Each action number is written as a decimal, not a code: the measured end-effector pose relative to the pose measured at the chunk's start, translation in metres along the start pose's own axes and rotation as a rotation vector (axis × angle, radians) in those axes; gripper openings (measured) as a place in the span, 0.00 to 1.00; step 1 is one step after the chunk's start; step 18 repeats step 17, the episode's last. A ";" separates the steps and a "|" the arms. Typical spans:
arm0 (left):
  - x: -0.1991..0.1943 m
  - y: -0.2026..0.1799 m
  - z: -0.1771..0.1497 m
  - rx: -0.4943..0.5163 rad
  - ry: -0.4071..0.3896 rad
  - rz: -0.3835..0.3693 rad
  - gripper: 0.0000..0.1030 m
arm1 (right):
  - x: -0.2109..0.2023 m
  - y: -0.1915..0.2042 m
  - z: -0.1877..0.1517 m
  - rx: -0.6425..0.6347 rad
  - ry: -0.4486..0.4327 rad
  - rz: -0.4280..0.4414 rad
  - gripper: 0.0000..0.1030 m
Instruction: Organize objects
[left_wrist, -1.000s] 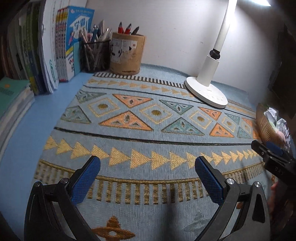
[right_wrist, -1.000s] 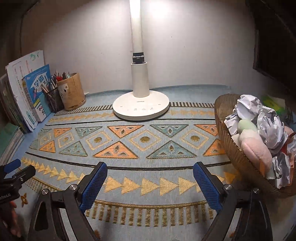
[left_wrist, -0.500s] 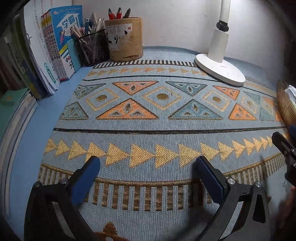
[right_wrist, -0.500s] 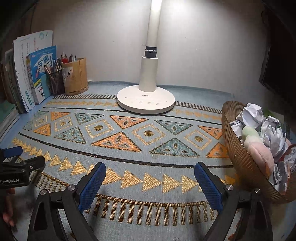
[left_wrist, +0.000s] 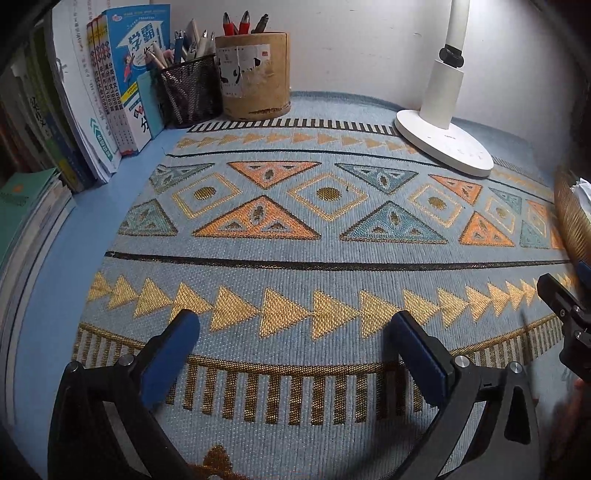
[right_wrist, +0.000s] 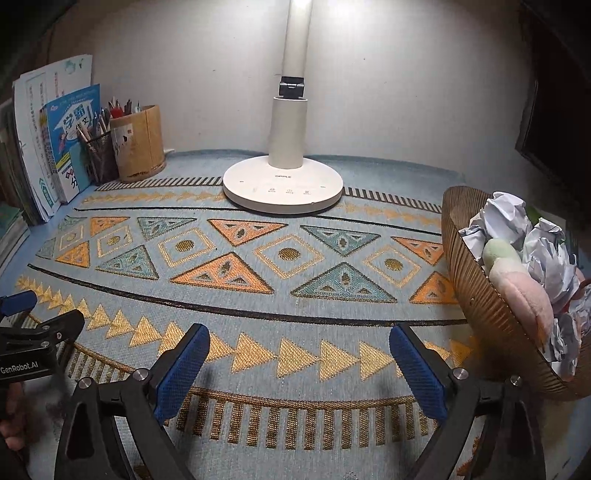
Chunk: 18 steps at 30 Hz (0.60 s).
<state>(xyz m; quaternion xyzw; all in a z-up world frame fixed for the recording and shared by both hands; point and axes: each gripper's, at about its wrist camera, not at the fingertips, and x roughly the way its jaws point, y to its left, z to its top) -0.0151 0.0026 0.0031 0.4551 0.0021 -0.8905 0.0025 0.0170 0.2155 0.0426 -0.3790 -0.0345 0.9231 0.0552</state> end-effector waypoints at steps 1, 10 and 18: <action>0.000 0.000 0.000 0.000 0.000 0.000 1.00 | 0.000 0.000 0.000 0.001 0.001 -0.001 0.95; 0.000 0.000 0.000 0.000 0.000 0.000 1.00 | 0.002 0.000 0.000 0.005 0.016 -0.005 0.95; 0.000 0.000 0.000 0.000 0.000 0.000 1.00 | 0.003 -0.001 0.000 0.011 0.022 -0.003 0.96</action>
